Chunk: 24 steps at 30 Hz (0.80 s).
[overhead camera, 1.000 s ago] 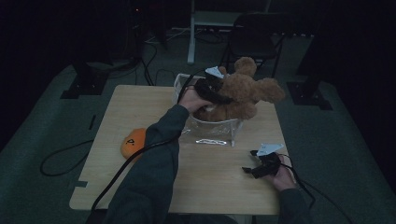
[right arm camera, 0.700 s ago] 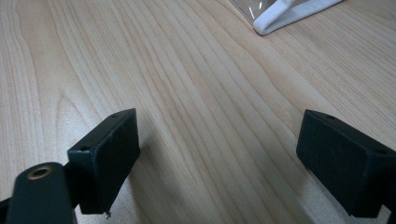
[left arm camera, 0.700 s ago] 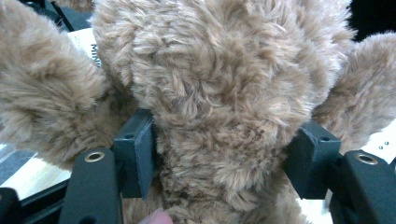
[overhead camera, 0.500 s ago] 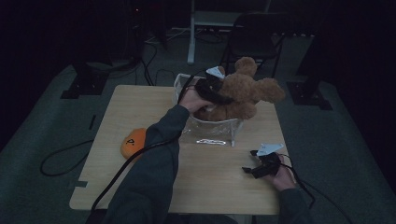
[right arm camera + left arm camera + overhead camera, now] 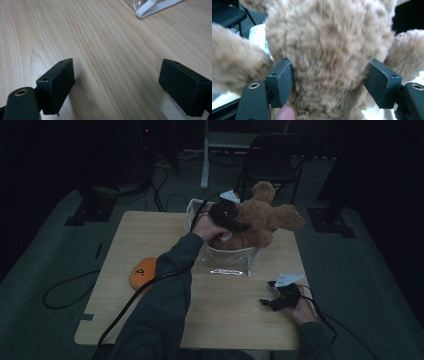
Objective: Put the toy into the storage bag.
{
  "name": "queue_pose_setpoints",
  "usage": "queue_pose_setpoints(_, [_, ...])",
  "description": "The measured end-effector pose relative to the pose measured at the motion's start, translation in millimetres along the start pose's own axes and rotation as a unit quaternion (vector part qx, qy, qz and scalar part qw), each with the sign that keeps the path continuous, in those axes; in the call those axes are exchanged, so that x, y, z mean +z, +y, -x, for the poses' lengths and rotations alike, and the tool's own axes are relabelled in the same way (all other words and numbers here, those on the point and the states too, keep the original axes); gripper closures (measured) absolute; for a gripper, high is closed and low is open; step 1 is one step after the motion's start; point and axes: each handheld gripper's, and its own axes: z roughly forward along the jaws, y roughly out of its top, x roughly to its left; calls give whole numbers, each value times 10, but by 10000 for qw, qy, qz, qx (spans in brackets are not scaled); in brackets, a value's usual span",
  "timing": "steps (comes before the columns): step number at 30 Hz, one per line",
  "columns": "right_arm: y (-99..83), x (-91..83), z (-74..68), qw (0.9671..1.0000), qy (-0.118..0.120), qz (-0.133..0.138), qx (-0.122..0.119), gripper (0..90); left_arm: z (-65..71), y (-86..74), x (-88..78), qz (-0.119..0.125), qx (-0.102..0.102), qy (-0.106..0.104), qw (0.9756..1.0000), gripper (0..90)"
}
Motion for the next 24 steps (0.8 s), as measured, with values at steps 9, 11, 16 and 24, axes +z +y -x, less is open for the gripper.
queue_pose_setpoints(9, [-1, 1, 1, 10000, -6, 3, -13, 126, 45, 13, 56, -254, 215, 87, 9994, 321])
queue_pose_setpoints(11, [-1, 1, 1, 10000, -7, 2, -10, 126, 55, 22, 51, -255, 273, 97, 9993, 341])
queue_pose_setpoints(16, [-1, 1, 1, 10000, -6, 1, -9, 126, 79, 36, 37, -92, 283, 119, 9995, 364])
queue_pose_setpoints(24, [-1, 1, 2, 10000, -8, 1, -11, 126, 129, 65, 19, 51, 441, 298, 9986, 383])
